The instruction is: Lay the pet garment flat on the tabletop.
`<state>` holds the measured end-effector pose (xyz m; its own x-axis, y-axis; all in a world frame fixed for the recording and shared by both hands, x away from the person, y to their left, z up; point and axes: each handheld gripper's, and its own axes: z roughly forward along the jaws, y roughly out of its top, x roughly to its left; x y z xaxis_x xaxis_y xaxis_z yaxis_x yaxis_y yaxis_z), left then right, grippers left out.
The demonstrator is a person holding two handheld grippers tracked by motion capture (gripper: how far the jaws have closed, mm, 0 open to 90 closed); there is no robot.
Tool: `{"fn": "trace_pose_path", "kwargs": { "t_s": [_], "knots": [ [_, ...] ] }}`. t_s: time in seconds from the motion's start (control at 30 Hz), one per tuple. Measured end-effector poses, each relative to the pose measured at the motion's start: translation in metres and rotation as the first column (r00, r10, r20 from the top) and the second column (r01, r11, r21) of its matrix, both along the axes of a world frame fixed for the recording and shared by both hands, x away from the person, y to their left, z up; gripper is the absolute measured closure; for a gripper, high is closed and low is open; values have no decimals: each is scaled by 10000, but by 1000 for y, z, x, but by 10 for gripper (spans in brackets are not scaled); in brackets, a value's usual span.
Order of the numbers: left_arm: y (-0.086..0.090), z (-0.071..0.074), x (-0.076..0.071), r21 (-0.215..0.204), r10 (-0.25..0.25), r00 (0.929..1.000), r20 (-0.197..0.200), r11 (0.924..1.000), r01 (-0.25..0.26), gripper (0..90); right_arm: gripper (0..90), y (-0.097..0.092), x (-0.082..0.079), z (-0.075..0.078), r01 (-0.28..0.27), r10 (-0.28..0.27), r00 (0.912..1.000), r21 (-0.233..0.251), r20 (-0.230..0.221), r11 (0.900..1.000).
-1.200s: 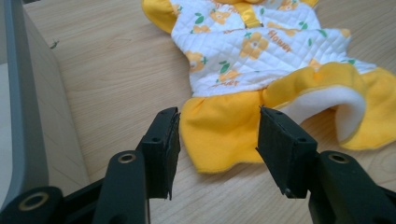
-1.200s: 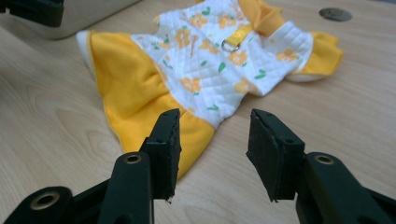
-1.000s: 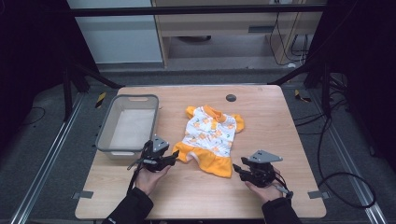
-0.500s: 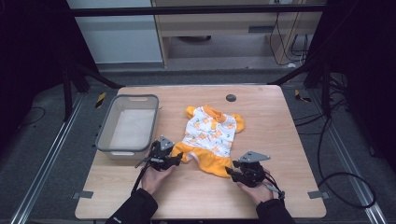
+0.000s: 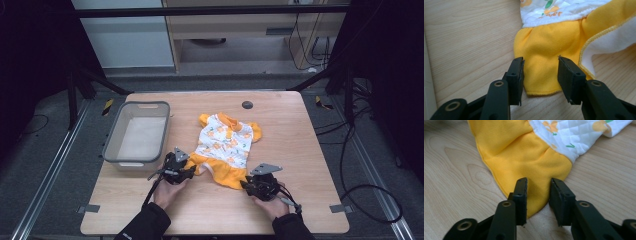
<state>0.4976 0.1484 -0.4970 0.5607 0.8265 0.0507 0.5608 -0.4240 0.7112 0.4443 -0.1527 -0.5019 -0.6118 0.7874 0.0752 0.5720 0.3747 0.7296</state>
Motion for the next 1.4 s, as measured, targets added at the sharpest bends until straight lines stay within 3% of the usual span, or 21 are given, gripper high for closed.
{"fn": "trace_pose_path", "kwargs": {
  "t_s": [0.17, 0.3, 0.4, 0.43, 0.47, 0.57, 0.7, 0.87, 1.13, 1.3, 1.4],
  "knots": [
    [-2, -1, -2, -16, 39, 9999, 149, 10000, -39, 658, 824, 0, 0, 1, -69, 73, 9997, 173, -250, 9998],
    [-3, -1, -4, 96, 137, 9997, 203, 9999, -139, 803, 842, 1, -1, 4, -69, 71, 9996, 98, -259, 9999],
    [0, 2, -4, -439, 166, 9996, -243, 9989, -176, 843, 843, -5, -1, 10, -51, 59, 9997, 370, -225, 9993],
    [0, 2, -4, -439, 166, 9996, -243, 9989, -176, 847, 843, -5, -1, 10, -51, 59, 9997, 370, -225, 9993],
    [2, 5, -5, -774, 117, 9988, -467, 9969, -153, 849, 842, -11, -3, 16, -18, 26, 9999, 575, -134, 9983],
    [3, 10, -9, -1067, -11, 9987, -507, 9943, -43, 852, 840, -17, -5, 20, 52, -45, 9999, 736, -100, 9973],
    [5, 24, -24, -1532, -598, 9963, -614, 9869, 498, 853, 837, -35, -13, 26, -44, 61, 9998, 875, -199, 9962],
    [10, 29, -44, -1536, -1223, 9892, -814, 9821, 1088, 853, 833, -56, -17, 29, 6, 30, 9993, 950, -373, 9955],
    [14, 23, -66, -1296, -1622, 9781, -1306, 9809, 1454, 851, 835, -61, -16, 26, 240, -222, 9994, 691, -265, 9973],
    [15, 19, -71, -1128, -1606, 9768, -1413, 9829, 1453, 843, 817, -56, -11, 22, 376, -372, 9992, 301, -157, 9988],
    [15, 19, -72, -1131, -1588, 9794, -1245, 9829, 1450, 812, 771, -54, -12, 21, 468, -469, 9989, 92, 91, 9989]
  ]
}}
